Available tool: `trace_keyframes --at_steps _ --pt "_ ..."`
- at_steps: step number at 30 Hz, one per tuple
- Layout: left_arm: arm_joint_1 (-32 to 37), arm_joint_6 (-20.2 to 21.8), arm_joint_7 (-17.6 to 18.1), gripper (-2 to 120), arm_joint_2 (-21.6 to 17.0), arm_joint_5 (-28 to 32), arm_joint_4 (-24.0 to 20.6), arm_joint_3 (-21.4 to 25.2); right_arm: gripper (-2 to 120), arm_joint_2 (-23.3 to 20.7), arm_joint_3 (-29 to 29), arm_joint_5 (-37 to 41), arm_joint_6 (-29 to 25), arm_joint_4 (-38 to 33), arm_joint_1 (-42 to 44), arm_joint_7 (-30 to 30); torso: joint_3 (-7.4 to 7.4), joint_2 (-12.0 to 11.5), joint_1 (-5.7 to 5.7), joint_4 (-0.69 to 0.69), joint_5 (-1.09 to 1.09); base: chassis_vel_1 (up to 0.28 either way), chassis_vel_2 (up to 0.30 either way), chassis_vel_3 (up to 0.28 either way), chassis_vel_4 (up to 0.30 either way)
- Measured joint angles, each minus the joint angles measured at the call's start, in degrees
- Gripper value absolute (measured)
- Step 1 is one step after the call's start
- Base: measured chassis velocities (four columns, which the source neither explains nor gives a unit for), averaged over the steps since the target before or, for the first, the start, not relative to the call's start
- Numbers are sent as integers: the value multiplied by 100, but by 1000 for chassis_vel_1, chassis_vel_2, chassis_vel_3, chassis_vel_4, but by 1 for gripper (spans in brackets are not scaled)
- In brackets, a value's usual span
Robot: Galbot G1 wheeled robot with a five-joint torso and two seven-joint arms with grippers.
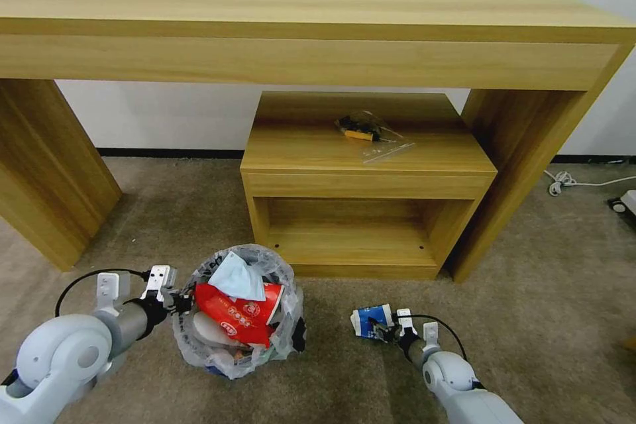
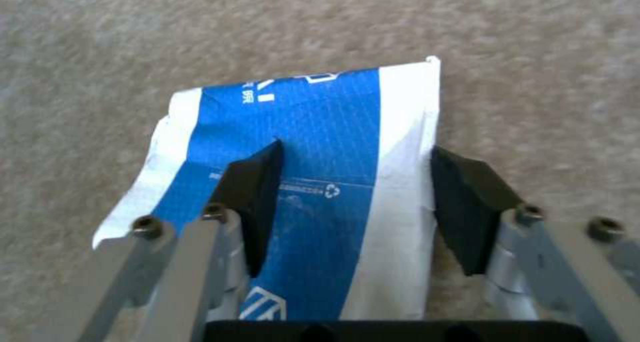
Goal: Pick up the trash bin and place the garbage on the floor into it.
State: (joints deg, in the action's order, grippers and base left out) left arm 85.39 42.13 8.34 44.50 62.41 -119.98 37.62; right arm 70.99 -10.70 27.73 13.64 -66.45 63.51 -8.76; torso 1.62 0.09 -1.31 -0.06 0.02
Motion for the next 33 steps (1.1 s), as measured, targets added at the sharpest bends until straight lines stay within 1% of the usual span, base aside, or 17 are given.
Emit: trace_keyframes --at_steps 1,3,4,6,8,9,10,11,14,15,18,28,32,33 --pt "-4 0 -8 0 0 -1 -1 4 46 6 25 -4 -22 -42 27 3 0 -1 0 3 1 0 0 0 0" --pt "-9 0 -18 0 2 -4 -3 9 39 5 39 -7 -40 -144 96 12 1 -2 0 5 5 0 0 0 0" --pt "-9 0 -18 0 2 -4 -3 9 39 5 39 -7 -40 -144 96 12 1 -2 0 5 5 0 0 0 0" --pt "-9 0 -40 0 2 -9 -3 21 32 1 41 -12 -41 -200 135 13 2 -2 0 5 5 0 0 0 0" --pt "-9 0 -50 0 1 -11 -3 27 31 1 41 -21 -52 -208 143 15 2 -2 0 4 5 0 0 0 0" --pt "-9 0 -70 0 -8 -12 -2 40 24 3 44 -53 -98 -218 156 23 2 -2 0 4 4 0 0 0 0" --pt "-12 0 -89 0 -17 -18 4 45 21 3 46 -72 -116 -243 169 35 2 -3 0 4 3 0 0 0 0" --pt "-12 0 -89 0 -17 -18 4 45 21 3 46 -72 -116 -243 169 35 2 -3 0 4 3 0 0 0 0" --pt "-37 0 -122 0 -29 -26 35 42 11 -1 44 -87 -164 -329 207 67 2 -3 0 5 3 0 0 0 0" --pt "-37 0 -122 0 -29 -26 35 42 11 -1 44 -87 -164 -329 207 67 2 -3 0 5 3 0 0 0 0" --pt "-61 0 -125 0 -35 -28 50 9 0 -48 -41 -80 -203 -567 301 65 2 -3 0 5 3 0 0 0 0" --pt "-77 0 -98 0 -66 -23 59 -10 0 -122 -459 -137 -317 -1175 578 -29 1 -3 0 2 0 0 0 0 0" --pt "-55 0 -52 0 -66 -31 40 -15 0 -51 -995 -466 -375 -1563 716 -283 0 -3 0 2 -1 0 0 0 0" --pt "-55 0 -52 0 -66 -31 40 -15 0 -51 -995 -466 -375 -1563 716 -283 0 -3 0 2 -1 0 0 0 0"
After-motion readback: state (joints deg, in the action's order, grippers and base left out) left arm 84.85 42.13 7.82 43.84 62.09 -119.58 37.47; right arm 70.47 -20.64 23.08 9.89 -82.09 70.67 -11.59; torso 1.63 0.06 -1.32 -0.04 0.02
